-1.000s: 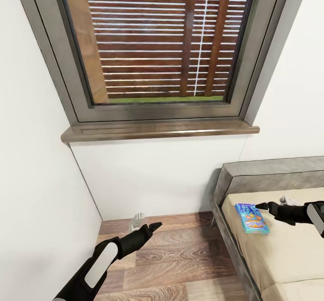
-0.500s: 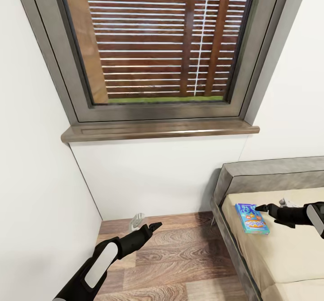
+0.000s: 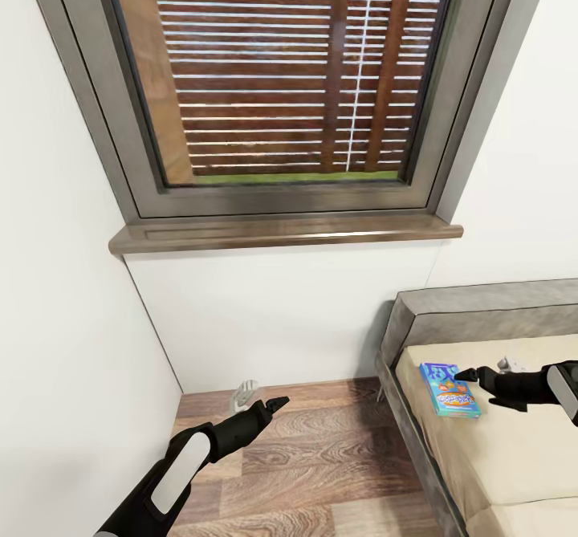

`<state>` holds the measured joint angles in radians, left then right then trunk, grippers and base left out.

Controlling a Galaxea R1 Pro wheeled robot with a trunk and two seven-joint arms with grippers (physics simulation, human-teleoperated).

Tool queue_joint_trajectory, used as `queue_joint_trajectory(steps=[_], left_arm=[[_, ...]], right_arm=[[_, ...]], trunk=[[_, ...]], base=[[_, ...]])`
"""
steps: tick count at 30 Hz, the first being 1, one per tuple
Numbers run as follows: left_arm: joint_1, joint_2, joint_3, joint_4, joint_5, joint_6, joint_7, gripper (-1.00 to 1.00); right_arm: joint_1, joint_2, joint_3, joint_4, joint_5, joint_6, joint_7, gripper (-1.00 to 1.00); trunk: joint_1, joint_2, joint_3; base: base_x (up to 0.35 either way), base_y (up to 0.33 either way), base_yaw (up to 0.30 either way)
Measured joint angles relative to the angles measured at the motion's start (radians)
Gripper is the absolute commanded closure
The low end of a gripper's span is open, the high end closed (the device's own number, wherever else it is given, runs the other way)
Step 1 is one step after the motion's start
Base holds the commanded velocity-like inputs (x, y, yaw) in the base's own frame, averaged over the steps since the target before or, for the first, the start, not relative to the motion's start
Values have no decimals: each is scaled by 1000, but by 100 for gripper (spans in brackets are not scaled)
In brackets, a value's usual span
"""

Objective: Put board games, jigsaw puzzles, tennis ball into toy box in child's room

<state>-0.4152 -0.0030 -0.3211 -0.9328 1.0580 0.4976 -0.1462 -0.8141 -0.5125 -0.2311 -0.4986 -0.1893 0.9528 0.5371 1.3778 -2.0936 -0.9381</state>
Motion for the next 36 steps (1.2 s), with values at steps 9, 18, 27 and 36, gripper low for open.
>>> queue_joint_trajectory(steps=[9,18,27,36], left_arm=[[0,0,0,0,0,0,0,-100],[0,0,1,0,1,0,0,-100],[0,0,0,0,0,0,0,-100],[0,0,0,0,0,0,0,-100]], right_arm=[[0,-2,0,0,0,13,0,-100],[0,-3,0,0,-1,44,0,-100],[0,-3,0,0,-1,58,0,-100],[0,-3,2,-1,-1,62,0,-100]], trunk=[[0,0,0],[0,0,0],[0,0,0],[0,0,0]], base=[[0,0,0],[0,0,0],[0,0,0],[0,0,0]])
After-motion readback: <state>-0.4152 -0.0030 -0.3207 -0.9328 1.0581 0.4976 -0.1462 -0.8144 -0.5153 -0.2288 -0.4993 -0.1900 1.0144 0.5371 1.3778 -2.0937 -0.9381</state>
